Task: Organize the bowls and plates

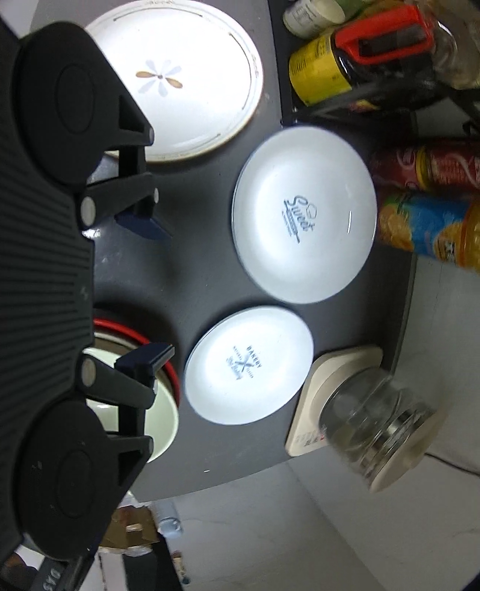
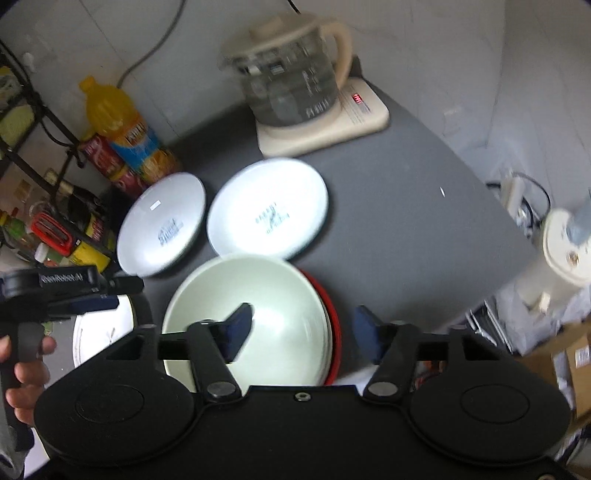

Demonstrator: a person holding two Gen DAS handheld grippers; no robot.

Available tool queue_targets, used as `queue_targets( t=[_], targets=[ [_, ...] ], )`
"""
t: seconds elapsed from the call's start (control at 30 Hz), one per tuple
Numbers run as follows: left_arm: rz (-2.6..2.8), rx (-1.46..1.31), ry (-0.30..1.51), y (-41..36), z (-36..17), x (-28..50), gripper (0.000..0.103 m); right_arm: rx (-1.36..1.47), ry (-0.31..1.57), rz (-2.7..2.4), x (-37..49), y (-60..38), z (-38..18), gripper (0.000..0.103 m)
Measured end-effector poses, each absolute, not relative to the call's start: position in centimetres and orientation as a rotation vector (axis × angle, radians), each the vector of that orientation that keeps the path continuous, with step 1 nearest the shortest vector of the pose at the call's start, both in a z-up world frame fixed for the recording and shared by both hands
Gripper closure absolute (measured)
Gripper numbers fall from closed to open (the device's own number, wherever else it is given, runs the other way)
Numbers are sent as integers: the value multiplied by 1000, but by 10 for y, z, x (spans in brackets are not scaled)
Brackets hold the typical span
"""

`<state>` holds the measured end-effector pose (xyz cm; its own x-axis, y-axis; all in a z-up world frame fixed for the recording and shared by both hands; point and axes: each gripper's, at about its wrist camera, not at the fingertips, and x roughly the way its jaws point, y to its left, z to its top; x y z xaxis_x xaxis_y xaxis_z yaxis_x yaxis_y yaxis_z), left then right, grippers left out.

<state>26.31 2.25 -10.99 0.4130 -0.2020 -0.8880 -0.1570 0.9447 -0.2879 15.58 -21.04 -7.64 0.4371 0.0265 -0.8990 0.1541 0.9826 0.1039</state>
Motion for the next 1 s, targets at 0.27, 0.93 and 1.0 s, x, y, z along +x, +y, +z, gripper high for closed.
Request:
queue_targets(
  t=[0.27,0.93,1.0],
  targets=[
    [64,-389,1118,41,-103,261,38,132,1096,14,191,-204,-70,18],
    [279,-570,1003,108,-102,252,37,-10,1131,306,285,-127,-85,20],
    [282,-587,987,112,-105,254,37,-11,1140,329,295,-119,-89,22]
  ],
)
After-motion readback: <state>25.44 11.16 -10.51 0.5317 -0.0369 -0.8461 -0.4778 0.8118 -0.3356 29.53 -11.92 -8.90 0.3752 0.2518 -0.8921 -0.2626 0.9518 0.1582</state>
